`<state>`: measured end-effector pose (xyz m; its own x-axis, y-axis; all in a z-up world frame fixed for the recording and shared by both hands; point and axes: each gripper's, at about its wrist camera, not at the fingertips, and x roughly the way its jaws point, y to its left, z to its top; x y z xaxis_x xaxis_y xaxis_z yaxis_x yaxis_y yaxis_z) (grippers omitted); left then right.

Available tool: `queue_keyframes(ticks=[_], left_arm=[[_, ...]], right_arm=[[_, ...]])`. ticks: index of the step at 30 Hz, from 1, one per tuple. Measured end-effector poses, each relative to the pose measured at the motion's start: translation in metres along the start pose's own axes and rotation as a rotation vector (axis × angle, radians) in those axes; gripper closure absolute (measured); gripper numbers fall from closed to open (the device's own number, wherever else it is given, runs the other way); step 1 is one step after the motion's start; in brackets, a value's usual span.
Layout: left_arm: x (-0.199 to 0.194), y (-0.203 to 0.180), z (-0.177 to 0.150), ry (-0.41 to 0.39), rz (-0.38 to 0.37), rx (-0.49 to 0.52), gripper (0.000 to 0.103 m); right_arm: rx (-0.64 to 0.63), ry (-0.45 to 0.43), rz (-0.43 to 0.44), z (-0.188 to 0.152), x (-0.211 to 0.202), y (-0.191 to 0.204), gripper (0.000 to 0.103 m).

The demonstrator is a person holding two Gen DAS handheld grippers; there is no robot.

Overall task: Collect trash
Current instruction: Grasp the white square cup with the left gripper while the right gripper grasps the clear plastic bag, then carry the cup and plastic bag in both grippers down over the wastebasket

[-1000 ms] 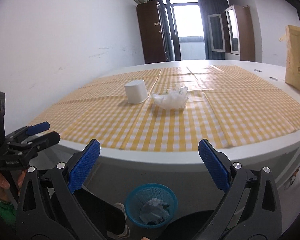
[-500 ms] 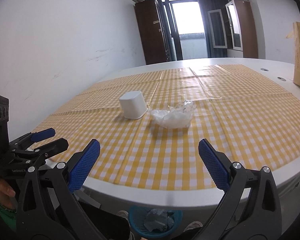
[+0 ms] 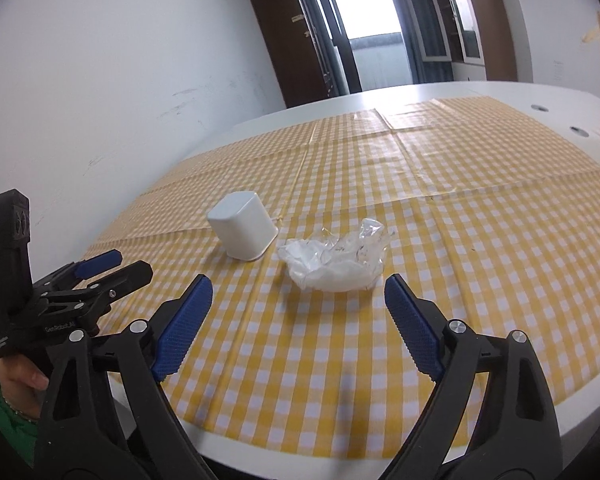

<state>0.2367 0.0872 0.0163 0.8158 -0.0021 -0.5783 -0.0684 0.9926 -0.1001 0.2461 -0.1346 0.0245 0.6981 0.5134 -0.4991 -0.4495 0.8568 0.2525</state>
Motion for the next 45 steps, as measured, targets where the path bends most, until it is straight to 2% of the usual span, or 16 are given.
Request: queue_keyframes(ticks=[5,11,17,19,20,22,23,25,26,30,32,36,42,45], left_arm=[[0.023,0.002,0.015,0.031,-0.009,0.021,0.006],[0.053,0.007,0.031,0.081,-0.016,0.024,0.006],[0.084,0.002,0.047,0.131,-0.047,0.041,0.006],[0.094,0.001,0.050,0.156,-0.058,0.031,0.007],[0.099,0.000,0.051,0.168,-0.063,0.027,0.007],[0.108,-0.003,0.051,0.190,-0.080,0.027,0.011],[0.113,-0.005,0.051,0.207,-0.078,0.031,0.017],[0.118,-0.006,0.050,0.227,-0.077,0.013,0.041],[0.119,-0.006,0.050,0.228,-0.068,0.009,0.045],[0.104,-0.013,0.047,0.182,-0.062,0.058,0.045],[0.094,-0.012,0.045,0.161,-0.057,0.047,0.045],[0.064,-0.011,0.041,0.112,-0.094,0.027,0.045],[0.016,-0.020,0.025,0.033,-0.111,0.077,0.045],[-0.007,-0.017,0.014,0.009,-0.121,0.045,0.045]], right_arm=[[0.024,0.033,-0.008,0.011,0.024,-0.008,0.027],[0.078,0.067,-0.025,0.023,0.045,-0.022,0.039],[0.105,0.126,-0.037,0.027,0.067,-0.030,0.058],[0.103,0.142,-0.043,0.027,0.072,-0.031,0.072],[0.103,0.146,-0.042,0.026,0.073,-0.031,0.075],[0.098,0.152,-0.038,0.025,0.074,-0.031,0.086],[0.096,0.153,-0.036,0.024,0.073,-0.031,0.087],[0.089,0.152,-0.032,0.023,0.072,-0.030,0.091],[0.088,0.149,-0.030,0.023,0.070,-0.030,0.092],[0.069,0.130,-0.018,0.020,0.056,-0.026,0.095],[0.067,0.121,-0.006,0.019,0.051,-0.025,0.095],[0.056,0.095,0.014,0.017,0.035,-0.020,0.095],[0.005,0.074,0.030,0.006,0.008,-0.008,0.095],[-0.024,0.061,0.022,-0.002,-0.004,-0.001,0.095]])
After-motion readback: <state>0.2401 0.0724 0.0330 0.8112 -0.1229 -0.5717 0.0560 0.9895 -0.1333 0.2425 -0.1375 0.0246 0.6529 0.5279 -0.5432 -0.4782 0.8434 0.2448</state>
